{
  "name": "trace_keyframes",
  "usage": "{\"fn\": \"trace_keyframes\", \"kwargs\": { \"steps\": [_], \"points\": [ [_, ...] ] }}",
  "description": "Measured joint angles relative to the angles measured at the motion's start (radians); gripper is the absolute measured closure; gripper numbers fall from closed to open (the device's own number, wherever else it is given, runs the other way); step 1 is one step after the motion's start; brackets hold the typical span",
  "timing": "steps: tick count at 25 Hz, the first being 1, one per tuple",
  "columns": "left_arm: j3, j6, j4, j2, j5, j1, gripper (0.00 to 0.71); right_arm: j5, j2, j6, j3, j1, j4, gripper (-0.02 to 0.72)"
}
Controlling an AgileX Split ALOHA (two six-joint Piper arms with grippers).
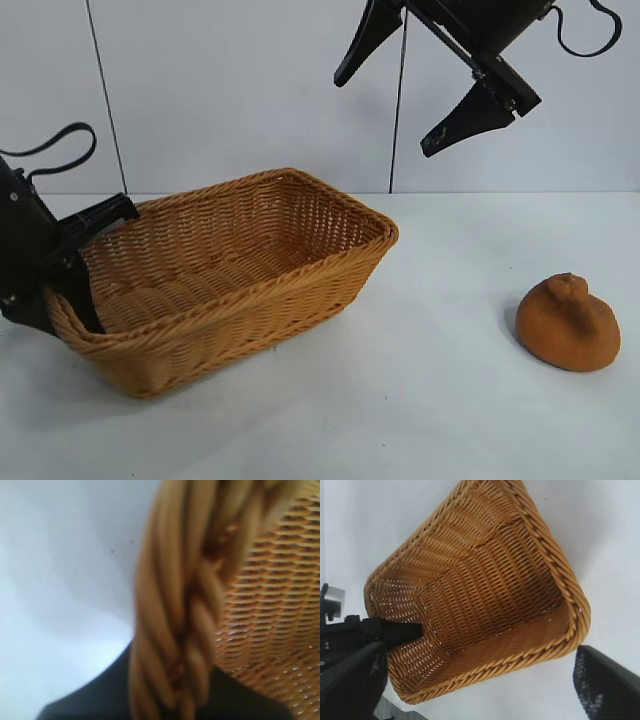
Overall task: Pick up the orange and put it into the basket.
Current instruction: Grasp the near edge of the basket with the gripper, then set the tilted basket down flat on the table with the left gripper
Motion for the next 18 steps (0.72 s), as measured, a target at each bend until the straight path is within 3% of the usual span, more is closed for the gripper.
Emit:
{"fn": "trace_keyframes", "kwargs": {
  "steps": [6, 10, 14, 18],
  "points": [
    [-0.232, 0.176, 0.079, 0.011, 0.163, 0.009, 0.625, 0.005, 0.000, 0.000, 0.000, 0.000, 0.000, 0.010],
    [-0.362, 0.227, 0.139, 0.100, 0.311, 0.006, 0.625, 0.012, 0.000, 0.000, 0.000, 0.000, 0.000, 0.010],
    [-0.463, 0.288, 0.160, 0.196, 0.397, -0.034, 0.625, 0.020, 0.000, 0.000, 0.000, 0.000, 0.002, 0.010],
    [-0.515, 0.306, 0.152, 0.267, 0.413, -0.073, 0.625, 0.026, 0.000, 0.000, 0.000, 0.000, 0.002, 0.010]
  ]
}}
